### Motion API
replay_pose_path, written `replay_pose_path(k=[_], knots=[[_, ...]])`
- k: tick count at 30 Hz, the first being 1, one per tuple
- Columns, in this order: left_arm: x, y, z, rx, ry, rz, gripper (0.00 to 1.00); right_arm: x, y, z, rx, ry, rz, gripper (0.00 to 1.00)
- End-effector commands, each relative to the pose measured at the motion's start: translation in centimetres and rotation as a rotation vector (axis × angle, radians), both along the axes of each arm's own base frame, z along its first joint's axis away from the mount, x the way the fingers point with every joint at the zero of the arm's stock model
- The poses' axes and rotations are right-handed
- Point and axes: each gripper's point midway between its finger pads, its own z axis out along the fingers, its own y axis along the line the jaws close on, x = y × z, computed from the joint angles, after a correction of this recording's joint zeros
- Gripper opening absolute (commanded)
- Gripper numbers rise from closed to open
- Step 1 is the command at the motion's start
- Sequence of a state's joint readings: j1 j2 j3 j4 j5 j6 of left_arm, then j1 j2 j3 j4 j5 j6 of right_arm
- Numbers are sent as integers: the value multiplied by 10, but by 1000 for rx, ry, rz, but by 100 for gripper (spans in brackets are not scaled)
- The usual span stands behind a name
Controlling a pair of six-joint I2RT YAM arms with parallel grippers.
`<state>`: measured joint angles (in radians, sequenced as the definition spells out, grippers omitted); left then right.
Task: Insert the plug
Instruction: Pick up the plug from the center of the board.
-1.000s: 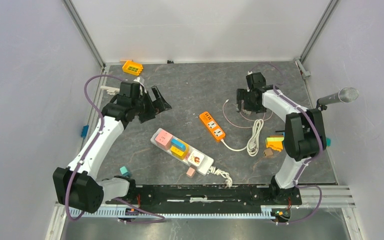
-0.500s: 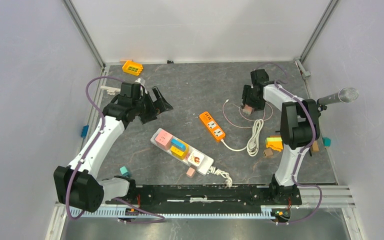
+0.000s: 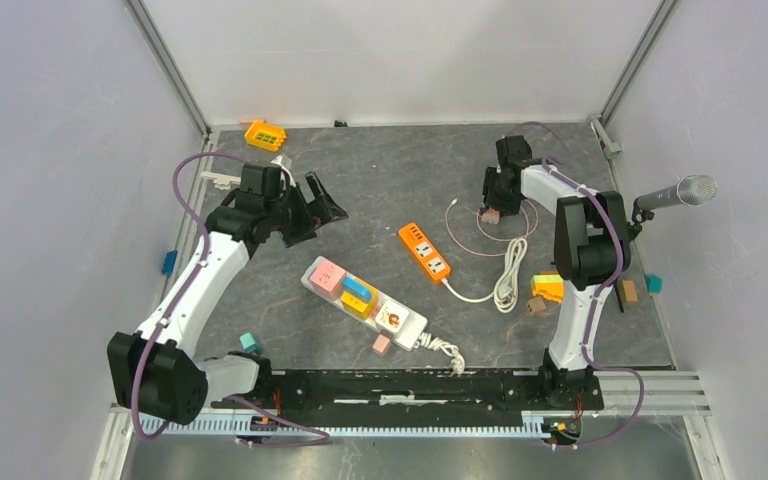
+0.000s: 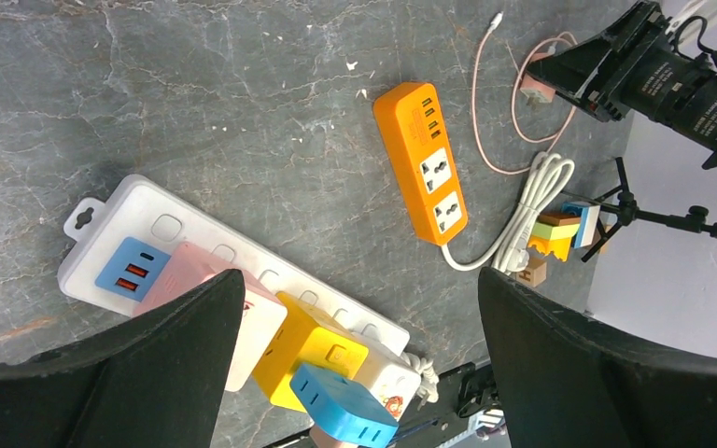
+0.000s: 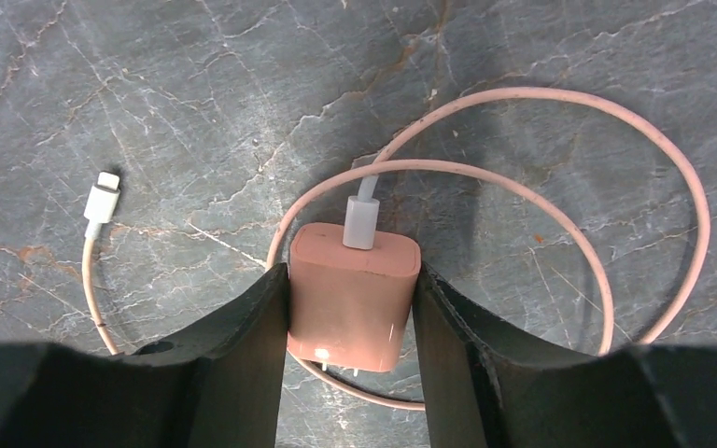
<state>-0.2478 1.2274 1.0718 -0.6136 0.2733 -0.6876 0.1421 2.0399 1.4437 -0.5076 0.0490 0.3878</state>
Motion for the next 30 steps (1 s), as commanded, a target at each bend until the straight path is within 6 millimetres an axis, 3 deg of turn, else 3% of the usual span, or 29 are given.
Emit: replay_pose_path(k=[1,5,10,21,24,27,30], knots=[[5,-3,24,-41,-100,-13,100,3,-10,4,-74,-20,48,34],[7,-2,31,-44,-135,-4,100,2,1,33,-86,-77,161,30],[8,-4,30,-66,-105,17,100,-10,44,71,-8,-151,367,25],[-6,-26,28,-202,-20,-45,100,-97,157,115,229,-236,848,16],[-7,-34,31,-251,2,-61,99,-107,155,117,215,-220,838,12],[-9,-41,32,-278,21,-70,97,-120,139,98,163,-44,785,0],[-10,-52,35,-290,33,-95,96,-134,142,92,200,19,845,0]])
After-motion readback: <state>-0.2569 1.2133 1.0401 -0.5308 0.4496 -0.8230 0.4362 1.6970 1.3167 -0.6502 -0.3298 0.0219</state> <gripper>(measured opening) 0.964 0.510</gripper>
